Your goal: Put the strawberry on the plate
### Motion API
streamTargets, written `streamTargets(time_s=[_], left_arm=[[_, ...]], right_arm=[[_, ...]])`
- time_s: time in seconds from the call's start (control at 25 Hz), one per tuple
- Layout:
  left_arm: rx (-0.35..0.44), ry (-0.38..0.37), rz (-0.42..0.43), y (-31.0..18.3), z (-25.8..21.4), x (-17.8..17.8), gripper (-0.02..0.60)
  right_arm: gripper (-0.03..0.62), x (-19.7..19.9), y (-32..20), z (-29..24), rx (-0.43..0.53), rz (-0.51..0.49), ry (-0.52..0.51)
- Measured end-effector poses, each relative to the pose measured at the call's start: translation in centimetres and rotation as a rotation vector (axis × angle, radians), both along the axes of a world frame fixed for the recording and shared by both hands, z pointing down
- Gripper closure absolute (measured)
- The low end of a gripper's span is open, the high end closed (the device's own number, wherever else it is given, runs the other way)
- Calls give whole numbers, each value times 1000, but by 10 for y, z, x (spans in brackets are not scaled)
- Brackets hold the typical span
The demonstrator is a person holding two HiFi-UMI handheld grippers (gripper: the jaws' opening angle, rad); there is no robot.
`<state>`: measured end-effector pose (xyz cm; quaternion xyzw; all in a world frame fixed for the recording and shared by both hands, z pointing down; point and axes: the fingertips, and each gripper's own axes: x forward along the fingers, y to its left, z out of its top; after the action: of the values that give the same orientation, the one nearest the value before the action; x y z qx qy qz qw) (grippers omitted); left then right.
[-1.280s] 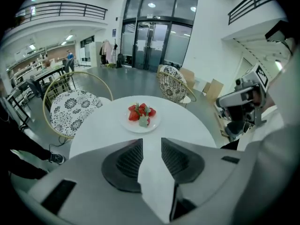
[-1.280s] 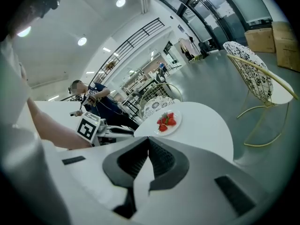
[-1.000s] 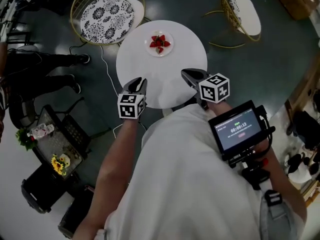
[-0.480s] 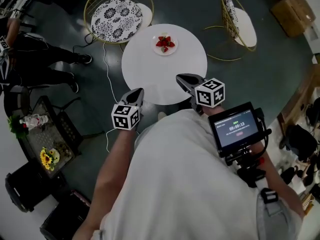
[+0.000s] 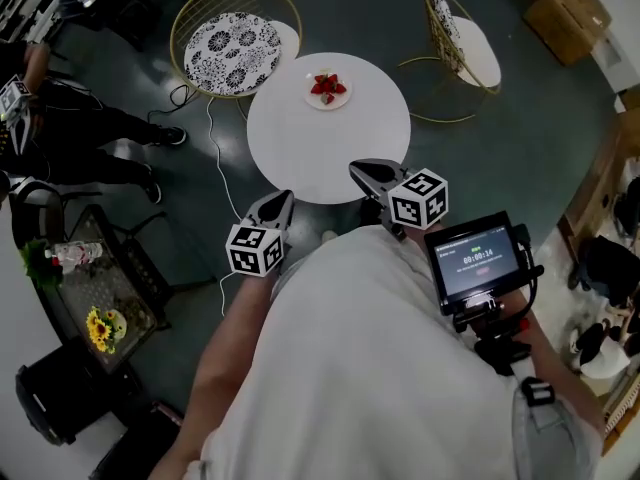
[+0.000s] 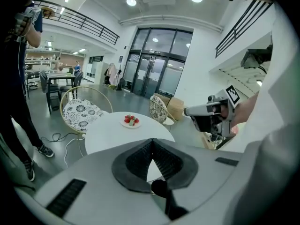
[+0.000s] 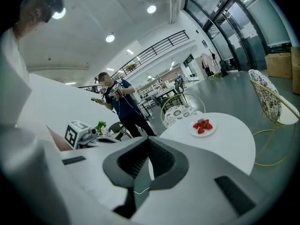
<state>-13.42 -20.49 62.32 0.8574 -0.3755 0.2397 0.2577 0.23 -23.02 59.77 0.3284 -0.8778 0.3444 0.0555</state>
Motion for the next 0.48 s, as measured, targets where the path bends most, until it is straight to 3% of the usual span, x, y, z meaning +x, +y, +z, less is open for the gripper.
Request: streamTargets(time_s=[0.48], left_arm=[[8, 35, 64, -16, -1, 14, 574]], right_arm=[[586, 3, 8, 5, -13, 52, 6]])
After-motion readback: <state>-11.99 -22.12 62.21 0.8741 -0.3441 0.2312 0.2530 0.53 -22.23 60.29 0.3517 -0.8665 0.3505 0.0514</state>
